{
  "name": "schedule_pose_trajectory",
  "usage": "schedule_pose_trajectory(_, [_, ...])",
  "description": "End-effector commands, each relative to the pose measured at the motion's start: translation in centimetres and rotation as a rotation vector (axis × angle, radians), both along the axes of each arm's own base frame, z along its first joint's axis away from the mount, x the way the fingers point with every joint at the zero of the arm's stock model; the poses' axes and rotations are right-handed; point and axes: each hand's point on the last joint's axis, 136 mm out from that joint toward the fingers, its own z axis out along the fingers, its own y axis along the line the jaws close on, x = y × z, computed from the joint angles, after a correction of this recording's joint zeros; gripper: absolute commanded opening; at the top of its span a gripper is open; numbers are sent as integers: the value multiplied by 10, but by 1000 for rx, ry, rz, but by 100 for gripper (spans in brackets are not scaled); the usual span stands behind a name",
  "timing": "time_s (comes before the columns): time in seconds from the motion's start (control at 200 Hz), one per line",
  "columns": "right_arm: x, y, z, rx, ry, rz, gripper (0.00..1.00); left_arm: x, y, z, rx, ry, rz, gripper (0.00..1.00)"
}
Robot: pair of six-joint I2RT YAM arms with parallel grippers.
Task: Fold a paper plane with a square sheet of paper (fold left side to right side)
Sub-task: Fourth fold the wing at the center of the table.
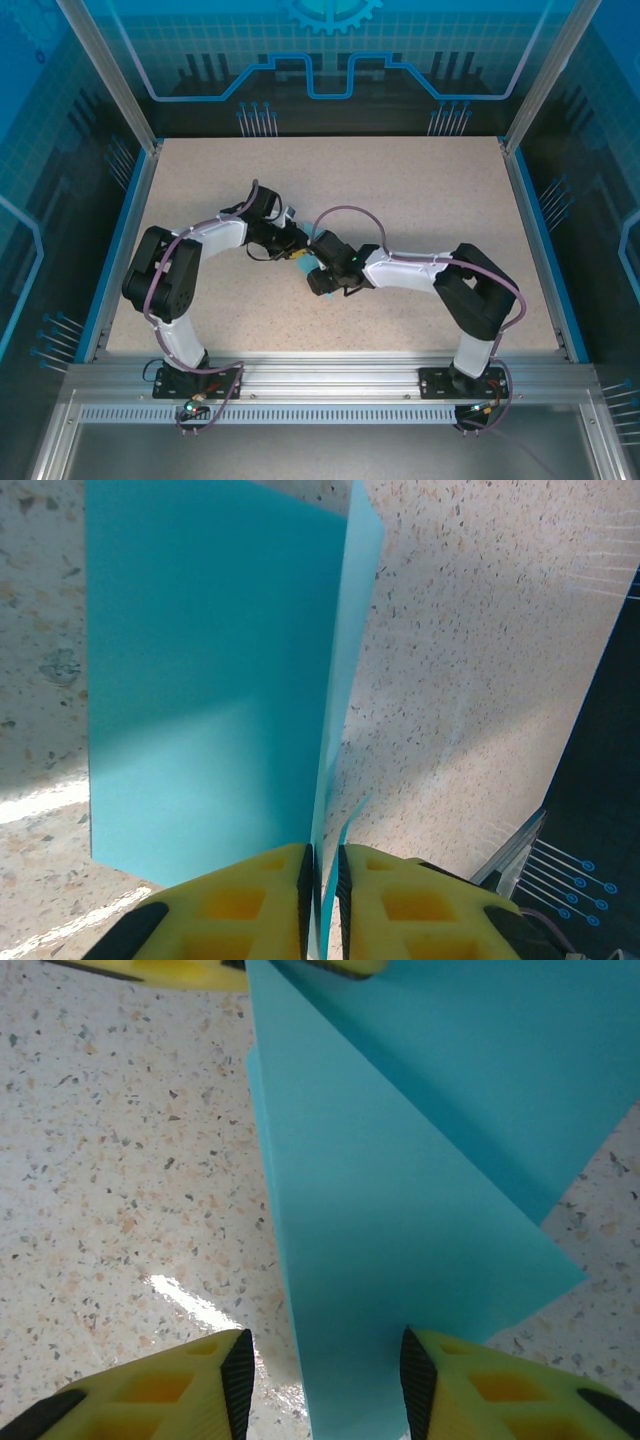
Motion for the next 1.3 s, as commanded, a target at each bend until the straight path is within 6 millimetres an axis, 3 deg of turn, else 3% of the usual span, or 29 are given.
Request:
schedule_pose_trajectory(0.0, [-1, 4, -3, -29, 5, 1, 45, 1, -3, 8, 3, 6, 3, 17])
schedule_pose_trajectory(0.405, [-2, 2, -7, -50, 18, -1, 37, 2, -3, 10, 10, 0, -1, 17])
schedule_pose_trajectory(0.69, [-4, 1, -11, -57, 31, 2, 22, 2, -1, 10, 23, -5, 0, 20])
schedule_pose_trajectory(0.79, [-5, 1, -12, -56, 36, 3, 17, 2, 0, 14, 31, -14, 0, 25])
schedule_pose_trajectory(1.025, [-8, -2, -15, -60, 44, 2, 12, 4, 10, 30, 24, -52, 15, 48])
schedule_pose_trajectory(1.145, [-9, -5, -14, -51, 45, -4, 11, 7, 22, 42, 6, -76, 37, 58])
schedule_pose_trajectory(1.296, [-9, -6, -12, -18, 47, -9, 11, 10, 43, 48, 4, -95, 85, 63])
